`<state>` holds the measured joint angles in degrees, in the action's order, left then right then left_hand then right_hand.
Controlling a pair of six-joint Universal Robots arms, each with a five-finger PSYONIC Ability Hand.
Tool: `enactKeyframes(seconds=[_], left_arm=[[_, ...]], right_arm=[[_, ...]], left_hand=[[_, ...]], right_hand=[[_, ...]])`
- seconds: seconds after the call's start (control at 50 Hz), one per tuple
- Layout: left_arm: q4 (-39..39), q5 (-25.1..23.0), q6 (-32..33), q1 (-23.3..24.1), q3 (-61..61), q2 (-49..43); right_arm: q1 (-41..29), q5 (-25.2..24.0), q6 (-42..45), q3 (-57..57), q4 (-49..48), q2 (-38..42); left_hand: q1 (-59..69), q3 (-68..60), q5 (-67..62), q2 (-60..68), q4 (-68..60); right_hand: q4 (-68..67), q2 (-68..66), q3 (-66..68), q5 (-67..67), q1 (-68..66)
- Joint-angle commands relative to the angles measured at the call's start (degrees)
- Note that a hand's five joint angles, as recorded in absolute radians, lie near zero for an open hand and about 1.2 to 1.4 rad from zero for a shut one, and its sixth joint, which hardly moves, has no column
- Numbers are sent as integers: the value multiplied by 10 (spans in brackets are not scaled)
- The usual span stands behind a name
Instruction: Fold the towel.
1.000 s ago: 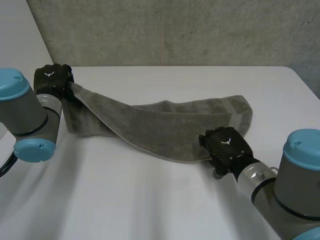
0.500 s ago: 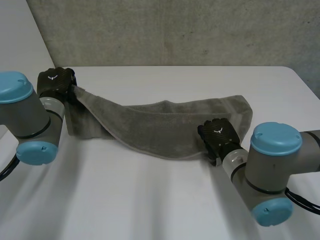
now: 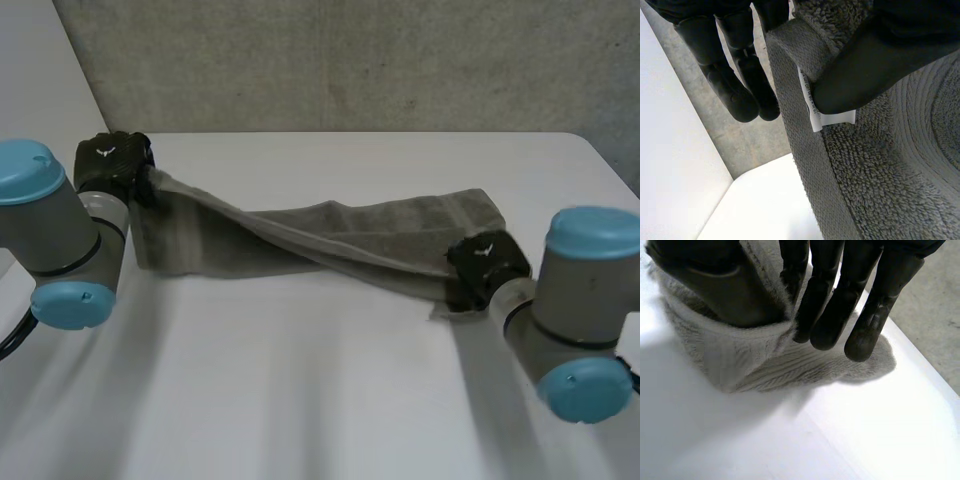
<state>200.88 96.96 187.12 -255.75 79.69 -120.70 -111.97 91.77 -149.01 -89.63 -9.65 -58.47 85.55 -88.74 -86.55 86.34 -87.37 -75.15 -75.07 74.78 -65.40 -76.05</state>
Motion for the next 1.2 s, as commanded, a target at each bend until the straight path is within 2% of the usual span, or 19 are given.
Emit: enactKeyframes(seconds=[0.02,0.04,0.14,0.22,0.34,0.48,0.52,0.64,0.74,0.78,0.8,0.84,0.86,0.88,0.9,0.94,1.08,1.18,1.2], left_arm=[[-6,0,-1,23,5,65],[-6,0,-1,23,6,65],[-11,-8,-1,21,13,168],[-32,-30,-2,15,6,223],[-59,-48,0,7,-6,233],[-71,-49,14,5,-22,120],[-81,-48,49,7,-52,56],[-87,-46,105,17,-116,-31],[-81,-47,117,17,-176,-59],[-67,-44,112,18,-213,-52],[-66,-44,112,18,-213,-52],[-24,-31,87,21,-240,-21],[-23,-31,87,21,-241,-21],[-2,-22,66,18,-242,3],[-1,-22,66,18,-242,3],[23,-10,25,11,-241,41],[23,-12,-10,1,-206,57],[17,-39,-11,-25,-115,50],[17,-39,-11,-25,-115,50]], right_arm=[[21,-32,12,79,99,-104],[21,-32,12,79,99,-104],[46,-68,90,191,252,-173],[64,-67,149,270,335,-181],[72,-67,205,318,353,-168],[66,-59,253,319,360,-80],[63,-41,270,332,363,-28],[49,-26,277,389,358,55],[31,-25,274,466,307,107],[20,-25,266,497,186,108],[20,-25,266,497,185,108],[14,-22,251,475,2,84],[14,-22,251,474,1,84],[15,-22,240,447,-78,58],[15,-22,239,447,-79,57],[15,-33,222,388,-173,-15],[16,-98,174,324,-150,-45],[23,-180,162,265,-3,-45],[23,-180,162,265,-3,-45]], left_hand=[[-55,87,166,-63,74],[-55,87,166,-63,74],[-55,87,166,-63,74],[-55,87,166,-63,74],[-55,87,166,-63,74],[-55,87,166,-63,74],[-55,87,166,-63,74],[-55,87,166,-63,74],[-55,87,166,-63,74],[-55,87,166,-63,74],[-55,87,166,-63,74],[-55,87,166,-63,74],[-55,87,166,-63,74],[-55,87,166,-63,74],[-55,87,166,-63,74],[-55,87,166,-63,74],[-55,87,166,-63,74],[-55,87,166,-63,74],[-55,87,166,-63,74]], right_hand=[[-49,-49,52,-46,-39],[-49,-49,52,-46,-39],[-49,-49,52,-46,-39],[-49,-49,52,-46,-39],[-49,-49,52,-46,-39],[-49,-49,52,-46,-39],[-49,-49,52,-46,-39],[-49,-49,52,-46,-39],[-49,-49,52,-46,-39],[-49,-49,52,-46,-39],[-49,-49,52,-46,-39],[-49,-49,52,-46,-39],[-49,-49,52,-46,-39],[-49,-49,52,-46,-39],[-49,-49,52,-46,-39],[-49,-49,52,-46,-39],[-49,-49,52,-46,-39],[-49,-49,52,-46,-39],[-49,-49,52,-46,-39]])
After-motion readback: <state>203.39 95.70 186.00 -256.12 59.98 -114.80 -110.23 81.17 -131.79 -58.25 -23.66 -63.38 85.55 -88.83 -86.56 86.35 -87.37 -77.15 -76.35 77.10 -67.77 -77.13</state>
